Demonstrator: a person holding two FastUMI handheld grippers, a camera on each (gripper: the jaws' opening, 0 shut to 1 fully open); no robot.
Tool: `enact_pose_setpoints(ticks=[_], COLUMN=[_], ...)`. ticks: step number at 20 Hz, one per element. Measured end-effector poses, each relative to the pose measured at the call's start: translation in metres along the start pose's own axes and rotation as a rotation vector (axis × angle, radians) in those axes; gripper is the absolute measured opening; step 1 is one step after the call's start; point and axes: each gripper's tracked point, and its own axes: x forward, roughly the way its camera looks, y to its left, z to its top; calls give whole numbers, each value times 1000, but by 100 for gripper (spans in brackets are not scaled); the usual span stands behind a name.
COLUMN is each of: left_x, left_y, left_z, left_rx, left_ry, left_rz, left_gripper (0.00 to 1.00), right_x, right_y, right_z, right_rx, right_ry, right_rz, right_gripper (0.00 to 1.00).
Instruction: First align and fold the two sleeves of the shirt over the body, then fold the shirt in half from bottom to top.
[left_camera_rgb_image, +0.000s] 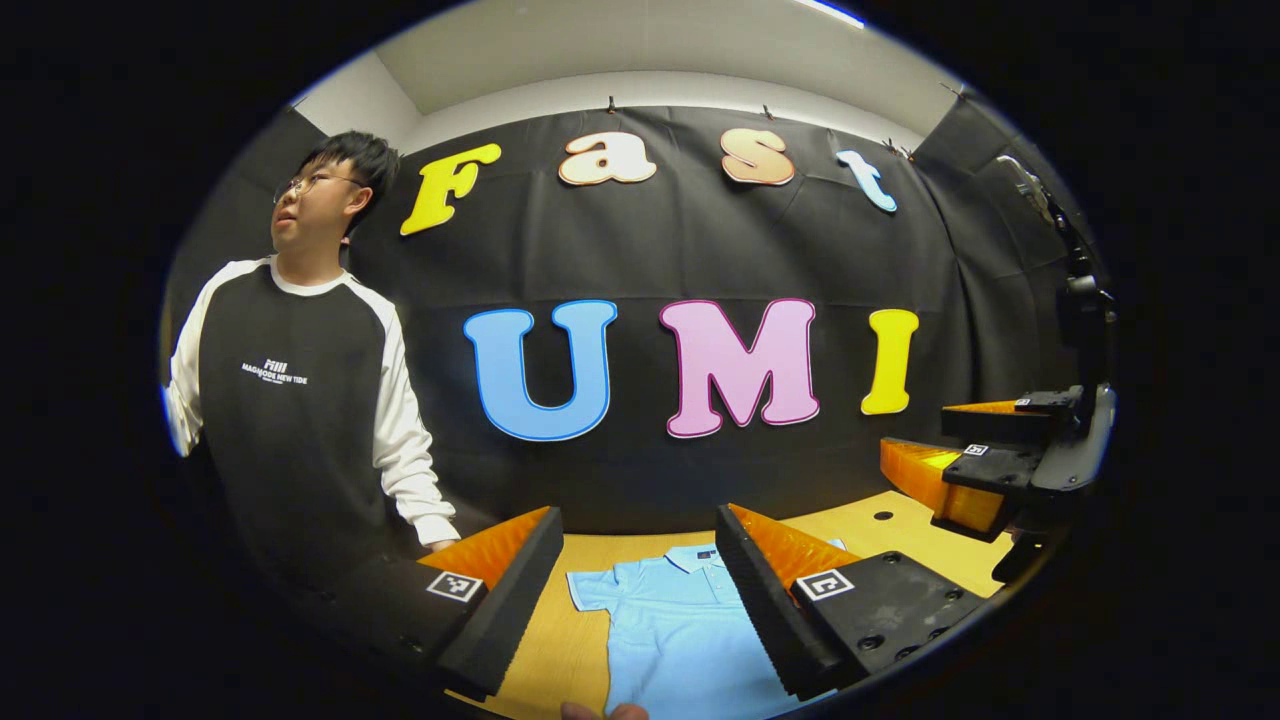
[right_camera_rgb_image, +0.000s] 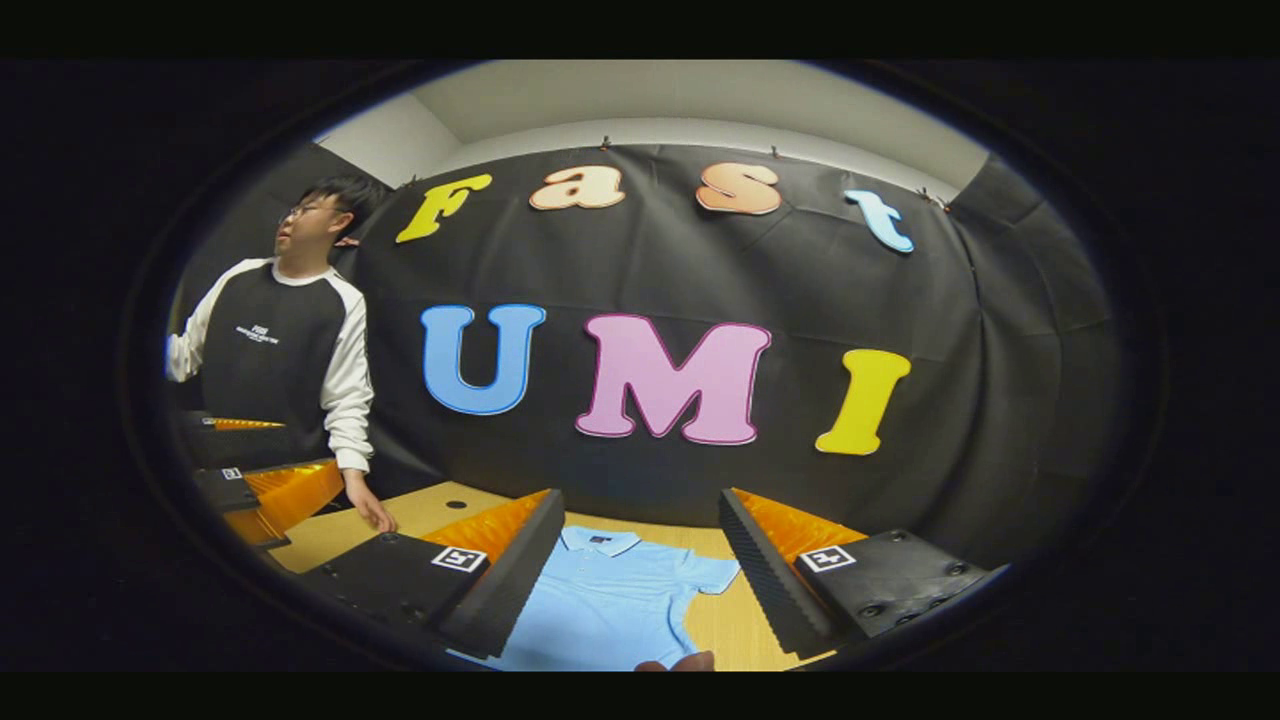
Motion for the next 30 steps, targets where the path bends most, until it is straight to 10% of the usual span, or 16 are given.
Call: enact_pose_setpoints(ticks=[30], left_x=[14], left_y=[11], left_z=[-12], left_rx=[3], left_ry=[-5], left_rz=[42], left_gripper=[98], right_x=[16], right_y=[15], right_z=[-12], right_rx=[-20], right_ry=[7], right_rz=[48], right_gripper=[97])
